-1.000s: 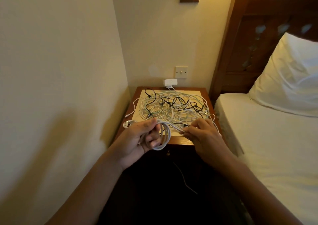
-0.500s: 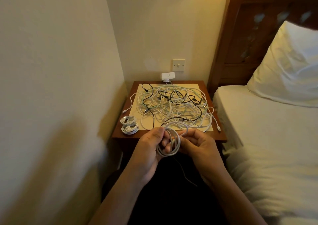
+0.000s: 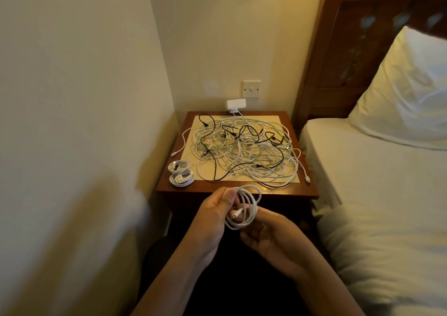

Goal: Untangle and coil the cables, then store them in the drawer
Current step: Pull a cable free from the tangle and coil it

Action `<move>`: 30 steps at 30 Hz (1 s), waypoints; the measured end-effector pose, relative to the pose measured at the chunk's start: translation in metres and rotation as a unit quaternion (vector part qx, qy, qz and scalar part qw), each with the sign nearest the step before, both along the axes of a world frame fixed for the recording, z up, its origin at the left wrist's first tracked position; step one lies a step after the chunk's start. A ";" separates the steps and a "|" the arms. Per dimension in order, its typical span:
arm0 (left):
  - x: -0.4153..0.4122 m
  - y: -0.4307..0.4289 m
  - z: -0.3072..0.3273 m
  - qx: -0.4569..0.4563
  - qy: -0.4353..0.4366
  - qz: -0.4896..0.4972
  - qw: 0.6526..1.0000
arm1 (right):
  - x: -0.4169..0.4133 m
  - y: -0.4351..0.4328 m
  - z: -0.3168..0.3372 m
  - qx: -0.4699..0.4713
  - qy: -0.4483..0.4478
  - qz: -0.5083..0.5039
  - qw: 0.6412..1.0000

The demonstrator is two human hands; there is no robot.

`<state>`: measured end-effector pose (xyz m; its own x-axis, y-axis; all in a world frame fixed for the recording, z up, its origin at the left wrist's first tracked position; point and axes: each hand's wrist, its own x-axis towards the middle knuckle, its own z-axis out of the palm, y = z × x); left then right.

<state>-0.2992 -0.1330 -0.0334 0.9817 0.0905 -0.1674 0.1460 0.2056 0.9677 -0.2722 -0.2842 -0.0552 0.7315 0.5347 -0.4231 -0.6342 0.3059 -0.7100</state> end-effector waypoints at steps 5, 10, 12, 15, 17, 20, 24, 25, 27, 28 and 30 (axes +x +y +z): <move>-0.001 -0.002 -0.005 0.055 -0.019 0.000 0.998 | 0.003 -0.001 0.001 0.012 -0.015 0.049 0.999; -0.002 0.000 -0.005 0.090 -0.014 0.004 0.996 | 0.006 0.012 0.007 -0.316 -0.212 0.087 0.921; -0.004 0.001 -0.006 0.129 -0.022 0.023 0.991 | 0.007 0.011 0.011 -0.360 -0.239 0.107 0.896; -0.002 0.006 -0.010 0.183 -0.040 0.065 0.980 | 0.004 0.010 0.021 -0.419 -0.303 0.156 0.842; 0.002 0.013 -0.012 0.207 -0.030 0.092 0.974 | 0.000 0.009 0.026 -0.461 -0.351 0.188 0.793; 0.012 0.031 -0.013 0.200 0.018 0.139 0.970 | -0.007 0.000 0.030 -0.468 -0.389 0.183 0.772; 0.018 0.044 -0.012 0.188 0.063 0.124 0.972 | -0.009 -0.018 0.038 -0.469 -0.429 0.149 0.757; 0.017 0.043 -0.011 0.150 0.069 0.119 0.979 | -0.007 -0.022 0.037 -0.474 -0.442 0.139 0.749; 0.017 0.041 -0.008 -0.009 0.078 0.115 0.990 | -0.005 -0.026 0.035 -0.490 -0.473 0.133 0.720; 0.018 0.040 -0.005 -0.079 0.074 0.114 0.988 | -0.006 -0.028 0.035 -0.492 -0.484 0.139 0.710; 0.018 0.038 0.001 -0.131 0.060 0.114 0.983 | -0.011 -0.030 0.040 -0.460 -0.501 0.145 0.719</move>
<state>-0.2811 -0.0946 -0.0328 0.9126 0.2437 -0.3282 0.1777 0.4864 0.8555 -0.2836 -0.3146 -0.0151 0.8294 0.5577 -0.0338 0.3939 -0.6266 -0.6725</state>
